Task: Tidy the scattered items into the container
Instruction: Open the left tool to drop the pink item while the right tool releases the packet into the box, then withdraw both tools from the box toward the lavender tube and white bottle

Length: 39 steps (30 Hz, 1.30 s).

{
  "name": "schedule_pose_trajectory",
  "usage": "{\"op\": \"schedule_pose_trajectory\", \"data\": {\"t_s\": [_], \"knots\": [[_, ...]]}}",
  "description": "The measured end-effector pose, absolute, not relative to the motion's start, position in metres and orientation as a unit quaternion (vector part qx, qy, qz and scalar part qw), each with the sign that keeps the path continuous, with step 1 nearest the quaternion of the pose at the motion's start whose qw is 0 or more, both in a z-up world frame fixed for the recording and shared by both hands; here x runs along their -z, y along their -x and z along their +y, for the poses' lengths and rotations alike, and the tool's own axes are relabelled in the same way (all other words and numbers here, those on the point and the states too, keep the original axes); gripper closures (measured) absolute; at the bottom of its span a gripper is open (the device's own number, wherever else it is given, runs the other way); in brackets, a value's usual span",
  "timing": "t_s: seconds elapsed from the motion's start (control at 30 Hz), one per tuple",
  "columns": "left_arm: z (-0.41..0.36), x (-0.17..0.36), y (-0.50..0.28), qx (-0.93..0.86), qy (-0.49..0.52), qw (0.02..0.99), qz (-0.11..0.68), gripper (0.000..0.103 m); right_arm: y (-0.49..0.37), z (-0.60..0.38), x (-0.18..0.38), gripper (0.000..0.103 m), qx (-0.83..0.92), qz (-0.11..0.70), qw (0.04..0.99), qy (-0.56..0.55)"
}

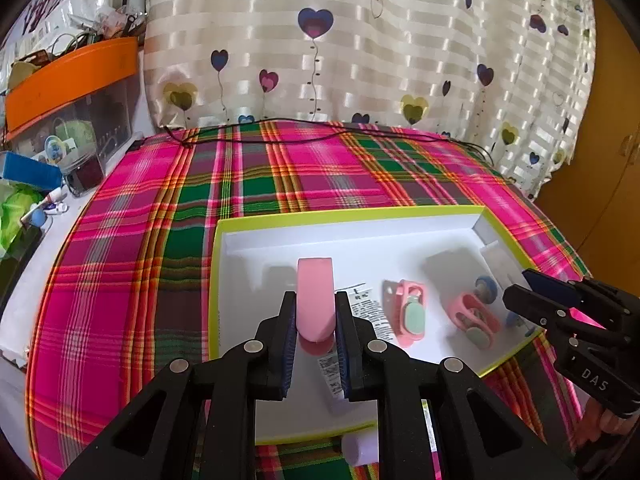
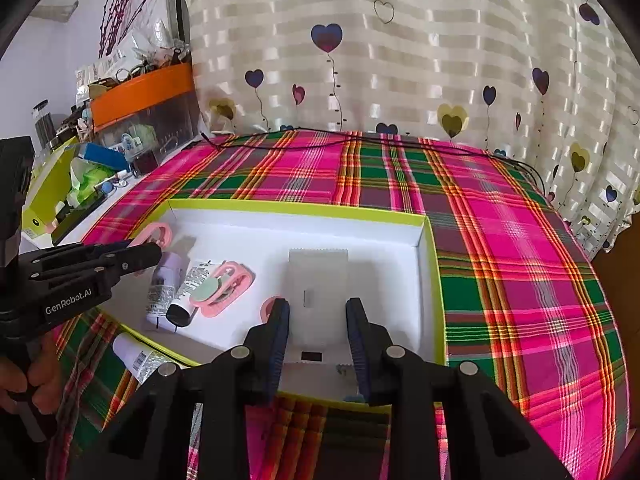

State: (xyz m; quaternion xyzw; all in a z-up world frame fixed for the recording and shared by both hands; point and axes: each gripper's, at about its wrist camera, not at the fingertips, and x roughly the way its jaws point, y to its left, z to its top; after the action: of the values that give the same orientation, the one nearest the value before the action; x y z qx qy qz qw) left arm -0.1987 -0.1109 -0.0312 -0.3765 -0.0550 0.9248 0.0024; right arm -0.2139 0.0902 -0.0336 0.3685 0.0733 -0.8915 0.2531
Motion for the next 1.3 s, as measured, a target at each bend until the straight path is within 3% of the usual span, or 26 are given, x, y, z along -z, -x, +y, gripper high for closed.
{"op": "schedule_pose_trajectory", "data": {"t_s": [1.3], "knots": [[-0.110,0.019,0.188,-0.933,0.351,0.025,-0.072,0.084,0.187,0.105,0.020,0.070,0.898,0.050,0.250,-0.359]]}}
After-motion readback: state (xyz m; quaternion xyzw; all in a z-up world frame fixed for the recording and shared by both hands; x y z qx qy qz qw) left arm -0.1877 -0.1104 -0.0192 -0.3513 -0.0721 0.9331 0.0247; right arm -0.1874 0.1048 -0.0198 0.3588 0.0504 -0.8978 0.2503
